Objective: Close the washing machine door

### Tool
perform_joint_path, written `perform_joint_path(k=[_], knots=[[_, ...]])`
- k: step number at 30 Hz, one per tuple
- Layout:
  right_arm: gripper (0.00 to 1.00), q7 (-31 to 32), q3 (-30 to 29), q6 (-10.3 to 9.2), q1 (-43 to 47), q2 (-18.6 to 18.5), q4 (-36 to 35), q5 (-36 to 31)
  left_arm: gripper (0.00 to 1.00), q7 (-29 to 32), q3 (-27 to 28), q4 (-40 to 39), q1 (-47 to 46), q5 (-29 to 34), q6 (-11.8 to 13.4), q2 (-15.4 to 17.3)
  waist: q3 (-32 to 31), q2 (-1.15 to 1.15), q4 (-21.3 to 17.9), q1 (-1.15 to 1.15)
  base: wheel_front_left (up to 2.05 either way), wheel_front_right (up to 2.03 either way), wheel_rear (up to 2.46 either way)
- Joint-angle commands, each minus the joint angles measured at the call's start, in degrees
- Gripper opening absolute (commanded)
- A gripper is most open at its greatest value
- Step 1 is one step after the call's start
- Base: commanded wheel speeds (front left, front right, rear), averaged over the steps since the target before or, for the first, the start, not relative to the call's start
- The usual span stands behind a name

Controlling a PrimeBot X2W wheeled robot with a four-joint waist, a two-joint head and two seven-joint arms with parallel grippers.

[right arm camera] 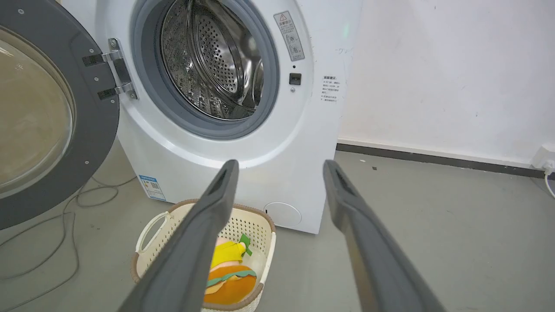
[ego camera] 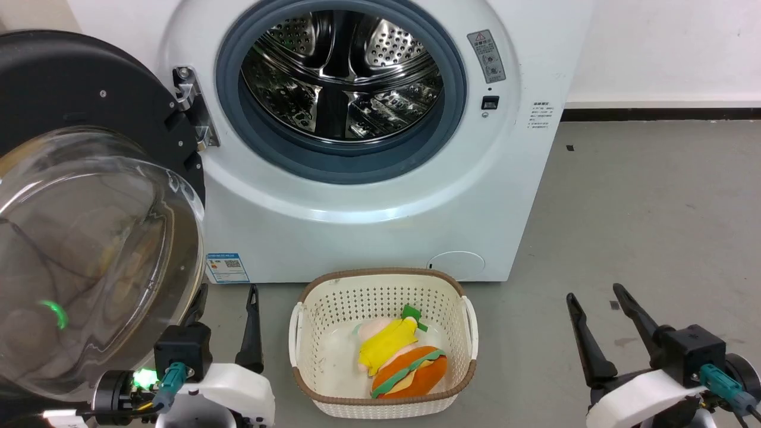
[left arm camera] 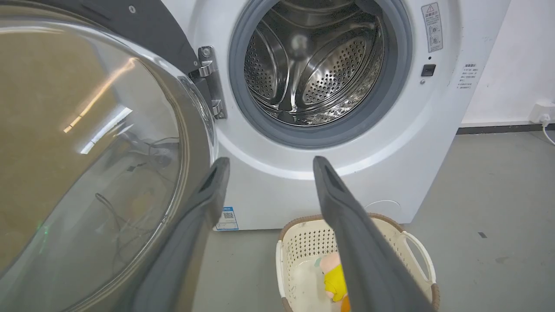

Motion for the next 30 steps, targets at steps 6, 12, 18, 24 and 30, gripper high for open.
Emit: perform_joint_path(k=[6, 12, 18, 24, 30], knots=[[1.00, -1.24, -0.52, 0.01, 0.44, 0.04, -0.97, 2.16, 1.00, -1.27, -0.46, 0.20, -0.24, -0.59, 1.00, 0.02, 0.08, 0.00, 0.23, 0.00, 0.00, 0.00, 0.00], [1.00, -1.95, -0.74, 0.01, 0.60, 0.05, -1.36, 3.38, 1.00, -1.99, -0.94, 0.17, -0.32, -0.37, 1.62, 0.02, 0.14, 0.00, 0.56, 0.00, 0.00, 0.00, 0.00], [1.00, -2.67, -1.04, 0.01, 0.82, 0.06, -1.76, 4.58, 1.00, -2.71, -1.40, 0.39, -0.41, -0.08, 2.43, 0.11, 0.17, 0.00, 0.99, 0.00, 0.00, 0.00, 0.00], [1.00, -3.39, -1.34, 0.01, 1.06, 0.07, -2.13, 5.70, 1.00, -3.43, -1.77, 0.26, -0.51, -0.01, 3.29, 0.18, 0.22, 0.00, 1.66, 0.00, 0.00, 0.00, 0.00], [1.00, -4.10, -1.48, 0.01, 1.35, 0.08, -2.68, 6.45, 1.00, -4.15, -2.14, -0.61, -0.86, 0.16, 4.25, 0.41, 0.44, 0.00, 3.15, 0.00, 0.00, 0.00, 0.00]])
